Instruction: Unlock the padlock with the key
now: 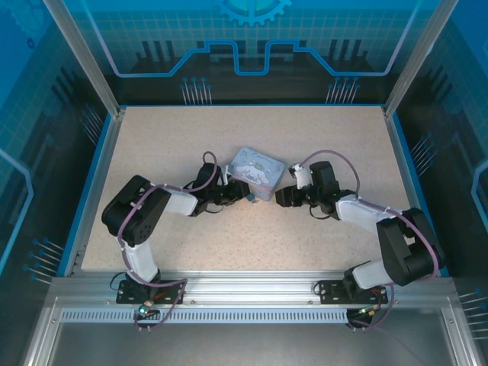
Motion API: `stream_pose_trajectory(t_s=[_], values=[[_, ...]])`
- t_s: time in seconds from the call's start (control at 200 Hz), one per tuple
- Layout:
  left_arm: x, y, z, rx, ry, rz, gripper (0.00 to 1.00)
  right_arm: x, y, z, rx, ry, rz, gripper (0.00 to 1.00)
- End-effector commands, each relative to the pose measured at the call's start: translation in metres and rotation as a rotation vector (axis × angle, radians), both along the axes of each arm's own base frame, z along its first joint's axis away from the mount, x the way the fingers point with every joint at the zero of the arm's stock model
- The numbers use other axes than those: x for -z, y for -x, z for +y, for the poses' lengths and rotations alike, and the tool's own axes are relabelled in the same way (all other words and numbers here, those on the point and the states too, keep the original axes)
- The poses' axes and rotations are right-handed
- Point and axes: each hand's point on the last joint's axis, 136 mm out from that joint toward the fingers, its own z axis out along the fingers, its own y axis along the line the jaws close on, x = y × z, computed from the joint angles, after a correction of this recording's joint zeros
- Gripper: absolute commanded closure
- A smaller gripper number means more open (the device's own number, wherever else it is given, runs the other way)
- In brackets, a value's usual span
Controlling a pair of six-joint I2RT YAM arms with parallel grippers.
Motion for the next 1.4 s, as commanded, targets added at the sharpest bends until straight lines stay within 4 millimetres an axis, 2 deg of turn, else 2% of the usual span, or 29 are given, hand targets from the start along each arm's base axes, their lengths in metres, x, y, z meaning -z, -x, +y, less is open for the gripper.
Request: stream_pose_trajectory(t_s=[0.0, 0.065, 0.335, 0.515, 0.625, 0.725, 0.75, 0.815, 0.94, 1.02, 1.131, 1.181, 1.276, 1.336, 1.396], values=[[0.018, 0.005, 0.011, -0.054, -0.037, 0.051, 0.54, -0.010, -0.010, 0.007, 0.019, -0.010, -0.006, 0.41], [0.021, 0.005, 0.014, -0.071, -0.046, 0.058, 0.51, -0.013, -0.012, 0.011, 0.018, -0.005, -0.017, 0.40], [0.023, 0.005, 0.009, -0.077, -0.005, 0.079, 0.49, -0.016, -0.019, 0.018, 0.026, 0.005, -0.036, 0.40], [0.026, 0.019, -0.001, -0.078, 0.019, 0.112, 0.45, -0.016, -0.030, 0.019, 0.063, 0.044, -0.009, 0.39], [0.030, 0.019, -0.002, -0.104, 0.038, 0.129, 0.43, -0.014, -0.038, 0.018, 0.107, 0.055, 0.032, 0.38], [0.024, 0.019, -0.001, -0.138, 0.083, 0.102, 0.44, -0.008, -0.040, 0.021, 0.130, 0.043, 0.089, 0.37], [0.022, 0.020, 0.001, -0.150, 0.087, 0.093, 0.44, -0.017, -0.048, 0.025, 0.136, 0.028, 0.079, 0.37], [0.017, 0.022, 0.007, -0.168, 0.077, 0.069, 0.44, -0.014, -0.052, 0.025, 0.146, 0.033, 0.098, 0.37], [0.000, 0.026, 0.020, -0.185, 0.030, 0.021, 0.42, -0.008, -0.060, 0.025, 0.156, 0.069, 0.105, 0.38], [-0.017, 0.030, 0.032, -0.197, -0.032, -0.025, 0.40, -0.015, -0.064, 0.021, 0.168, 0.085, 0.050, 0.37], [-0.048, 0.031, 0.060, -0.218, -0.176, -0.103, 0.28, -0.025, -0.067, 0.006, 0.208, 0.128, 0.001, 0.24], [-0.064, 0.027, 0.075, -0.242, -0.215, -0.124, 0.20, -0.027, -0.065, 0.003, 0.206, 0.135, 0.012, 0.21], [-0.084, 0.012, 0.100, -0.274, -0.222, -0.131, 0.12, -0.025, -0.058, 0.004, 0.203, 0.136, 0.060, 0.18], [-0.089, -0.001, 0.106, -0.266, -0.226, -0.138, 0.10, -0.022, -0.054, 0.007, 0.211, 0.114, 0.090, 0.13], [-0.090, -0.013, 0.105, -0.237, -0.229, -0.138, 0.10, -0.019, -0.051, 0.011, 0.216, 0.087, 0.116, 0.09]])
